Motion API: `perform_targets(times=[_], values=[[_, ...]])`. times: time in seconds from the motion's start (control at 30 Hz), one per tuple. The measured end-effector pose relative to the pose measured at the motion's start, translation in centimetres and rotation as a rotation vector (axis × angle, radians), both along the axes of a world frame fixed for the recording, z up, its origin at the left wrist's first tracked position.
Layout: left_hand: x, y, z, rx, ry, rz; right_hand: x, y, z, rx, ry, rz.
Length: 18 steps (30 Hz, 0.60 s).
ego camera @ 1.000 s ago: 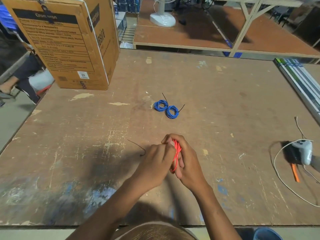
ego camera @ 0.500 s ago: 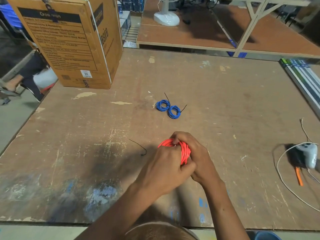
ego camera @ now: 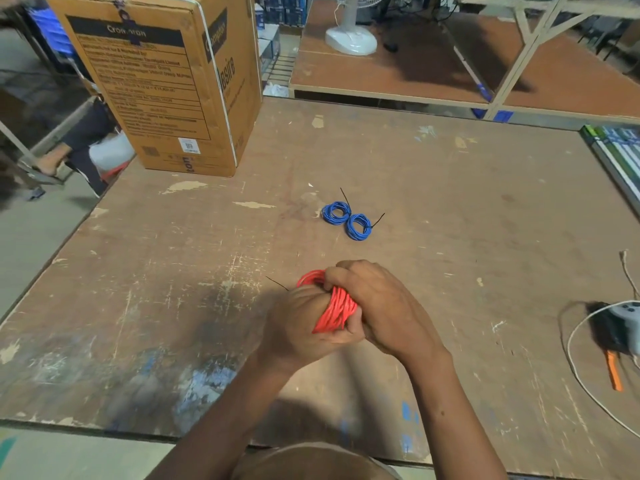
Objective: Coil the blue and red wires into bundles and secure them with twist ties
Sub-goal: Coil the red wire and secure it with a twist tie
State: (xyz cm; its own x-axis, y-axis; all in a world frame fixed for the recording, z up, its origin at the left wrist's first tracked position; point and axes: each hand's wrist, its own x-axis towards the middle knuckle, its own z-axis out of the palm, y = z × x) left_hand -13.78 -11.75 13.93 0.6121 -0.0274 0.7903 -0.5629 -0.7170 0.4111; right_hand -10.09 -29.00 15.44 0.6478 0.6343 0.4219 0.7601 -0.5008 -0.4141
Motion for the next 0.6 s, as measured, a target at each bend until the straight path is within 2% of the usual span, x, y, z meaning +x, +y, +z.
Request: perform_targets(times=[0.1,0.17,0.3,0.37,0.43,0.5,0.6], values=[[0.2,1.9,0.8,-0.361,0.047,0.115,0.6,-3.3,-1.4,0.080,0.124,-0.249],[0.7,2.1,1.4,-0.485,0.199,-0.002,0.9,-5.0,-1.7,0.029,0.208,-0.362],[0.8,-1.5,1.1,-0.513,0.538,-0.277,1.2,-4.0,-1.2,-0.137,0.192,-0.312],[1.2,-2.8,0.1,-0.380,0.653,-0.219,1.3,-3.5,-1.2,-0.206,0.210,-0.316],[1.9,-2.8,-0.3,-0.238,0.683,-0.163,1.4,-3.6,-1.3,-0.208,0.244,-0.350],[2.9,-2.0,-0.8,-0.203,0.739,-0.225,1.5,-3.6,-1.8,-0.186,0.258,-0.383],[4.8,-0.1,-2.4,-0.212,0.933,-0.346,1.7,-3.6,-2.7,-0.148,0.305,-0.388]])
